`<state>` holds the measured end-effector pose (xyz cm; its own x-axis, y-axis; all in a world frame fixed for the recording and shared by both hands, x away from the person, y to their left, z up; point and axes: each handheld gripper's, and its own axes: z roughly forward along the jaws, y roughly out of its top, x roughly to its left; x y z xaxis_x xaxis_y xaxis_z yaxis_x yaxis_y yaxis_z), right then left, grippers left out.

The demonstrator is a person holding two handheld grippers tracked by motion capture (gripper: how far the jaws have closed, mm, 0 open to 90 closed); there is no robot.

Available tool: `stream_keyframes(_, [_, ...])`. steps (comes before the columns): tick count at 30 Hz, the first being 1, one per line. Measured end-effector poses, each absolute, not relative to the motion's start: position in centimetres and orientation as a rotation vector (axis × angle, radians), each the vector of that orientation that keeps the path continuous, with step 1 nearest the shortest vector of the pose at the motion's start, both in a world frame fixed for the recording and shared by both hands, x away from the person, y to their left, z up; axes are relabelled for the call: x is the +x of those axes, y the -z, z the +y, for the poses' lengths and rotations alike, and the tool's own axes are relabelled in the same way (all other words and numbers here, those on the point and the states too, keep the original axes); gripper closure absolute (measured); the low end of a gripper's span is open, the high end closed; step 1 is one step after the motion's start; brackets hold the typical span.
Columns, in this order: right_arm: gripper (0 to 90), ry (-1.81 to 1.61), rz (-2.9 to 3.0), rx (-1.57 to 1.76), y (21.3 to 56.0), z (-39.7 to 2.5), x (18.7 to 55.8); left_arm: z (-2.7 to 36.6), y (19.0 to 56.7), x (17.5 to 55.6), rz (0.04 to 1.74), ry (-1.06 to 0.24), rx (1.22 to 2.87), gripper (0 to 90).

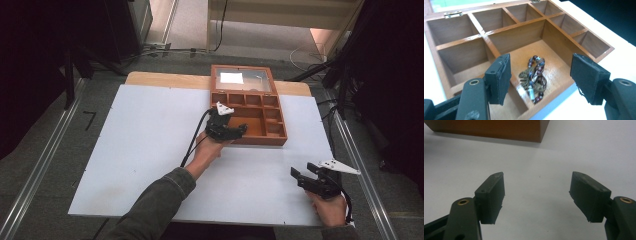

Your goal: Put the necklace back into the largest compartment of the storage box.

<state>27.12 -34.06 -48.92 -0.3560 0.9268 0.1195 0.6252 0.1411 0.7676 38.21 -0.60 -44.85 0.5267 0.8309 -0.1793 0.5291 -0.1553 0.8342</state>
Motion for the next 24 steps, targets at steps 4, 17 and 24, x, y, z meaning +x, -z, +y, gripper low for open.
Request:
stream_keyframes(4, [26.2, -1.074, 2.039, 1.487, 48.9, -34.1, 27.1, 0.5, 45.0, 37.4, 1.129, -0.406, 1.821, 28.2])
stream_keyframes(17, [26.1, -1.065, 2.044, 1.483, 48.9, -34.0, 27.1, 5.2, 45.6, 35.1, 1.177, -0.430, 1.780, 26.8])
stream_keyframes(24, [26.1, -1.063, 2.044, 1.483, 48.9, -34.0, 27.1, 7.1, 45.8, 34.3, 1.197, -0.441, 1.758, 25.7])
